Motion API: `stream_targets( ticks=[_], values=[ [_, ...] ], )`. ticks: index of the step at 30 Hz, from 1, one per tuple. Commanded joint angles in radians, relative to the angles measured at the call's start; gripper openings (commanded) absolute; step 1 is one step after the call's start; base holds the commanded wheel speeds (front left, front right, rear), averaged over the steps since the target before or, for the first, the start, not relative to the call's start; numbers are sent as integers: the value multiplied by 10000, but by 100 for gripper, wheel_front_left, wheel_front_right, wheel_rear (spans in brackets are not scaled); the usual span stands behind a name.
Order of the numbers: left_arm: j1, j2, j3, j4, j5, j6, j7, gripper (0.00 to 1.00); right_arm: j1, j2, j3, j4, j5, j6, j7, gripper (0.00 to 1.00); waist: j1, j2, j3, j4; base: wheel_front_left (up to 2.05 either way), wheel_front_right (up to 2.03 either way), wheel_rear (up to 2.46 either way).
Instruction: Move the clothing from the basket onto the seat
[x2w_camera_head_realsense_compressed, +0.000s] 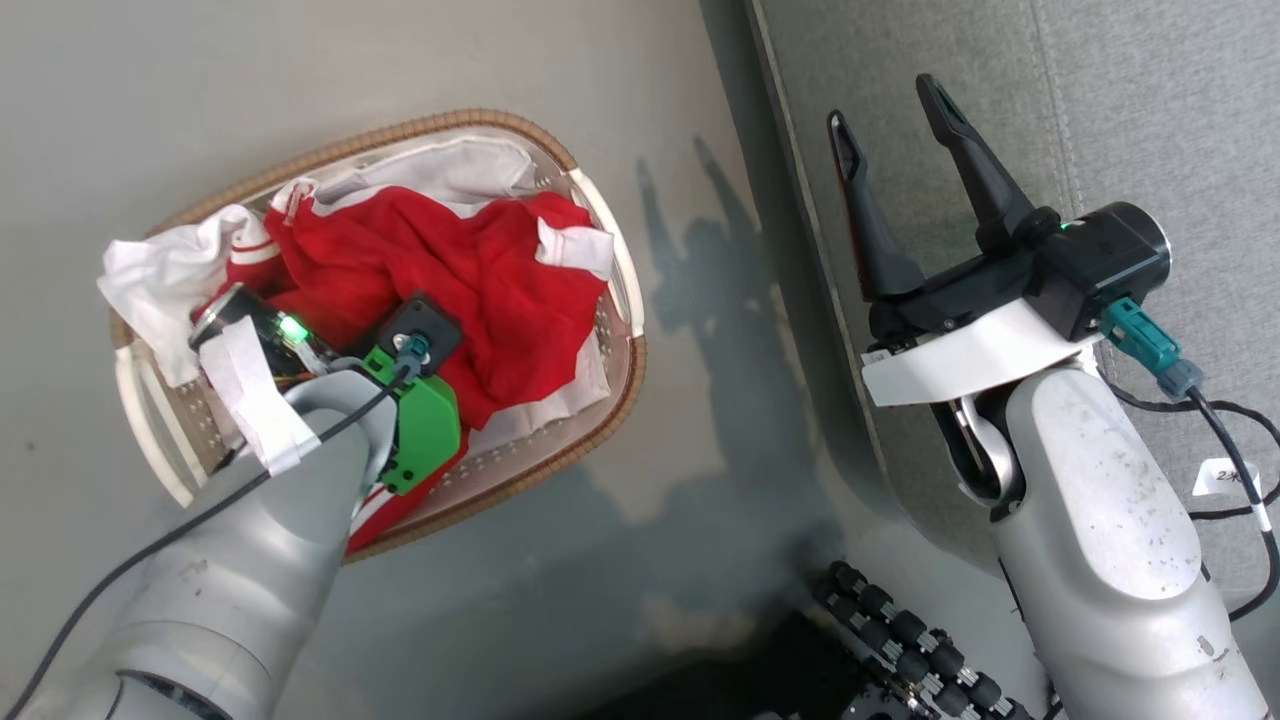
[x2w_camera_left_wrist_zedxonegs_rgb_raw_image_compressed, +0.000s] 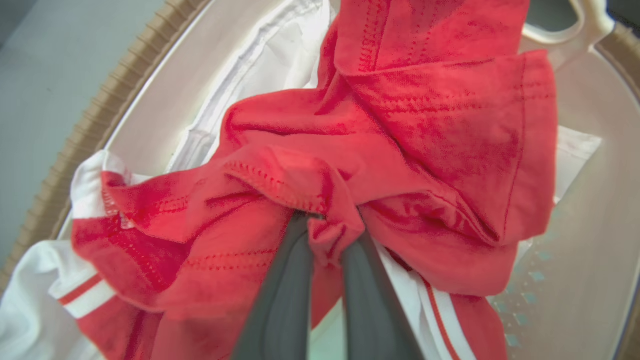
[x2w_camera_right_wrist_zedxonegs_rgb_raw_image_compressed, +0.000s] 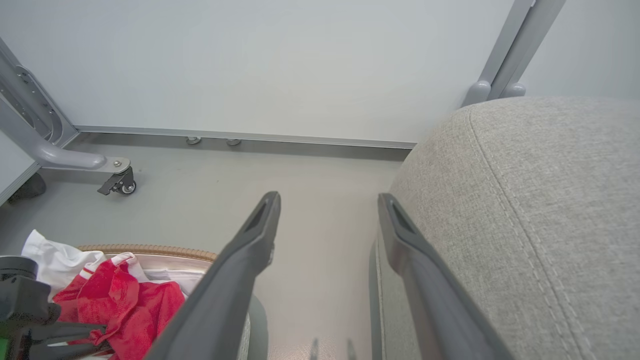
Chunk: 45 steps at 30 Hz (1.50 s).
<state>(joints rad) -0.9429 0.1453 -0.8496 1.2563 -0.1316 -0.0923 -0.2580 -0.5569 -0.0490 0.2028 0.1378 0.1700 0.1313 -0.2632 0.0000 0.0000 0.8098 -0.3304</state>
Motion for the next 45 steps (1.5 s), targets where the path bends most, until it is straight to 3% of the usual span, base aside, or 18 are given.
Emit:
stream_targets(
  ticks=[1, 24, 45],
  values=[
    [231, -69, 57, -111, -159, 23, -77, 0, 200, -37, -68, 128, -126, -10, -23, 100, 0, 0, -768, 318, 0, 0, 0],
    [3040, -599, 1874, -3983, -1267, 249, -83, 0, 1976, -41, -446, 1290, -1065, -10, -23, 100, 0, 0, -4690, 1783, 0, 0, 0],
    [4200, -918, 3690, -5858, -1431, 236, -84, 0, 3596, -40, -126, 1802, -1136, -10, -23, 100, 0, 0, -7195, 2009, 0, 0, 0]
  ],
)
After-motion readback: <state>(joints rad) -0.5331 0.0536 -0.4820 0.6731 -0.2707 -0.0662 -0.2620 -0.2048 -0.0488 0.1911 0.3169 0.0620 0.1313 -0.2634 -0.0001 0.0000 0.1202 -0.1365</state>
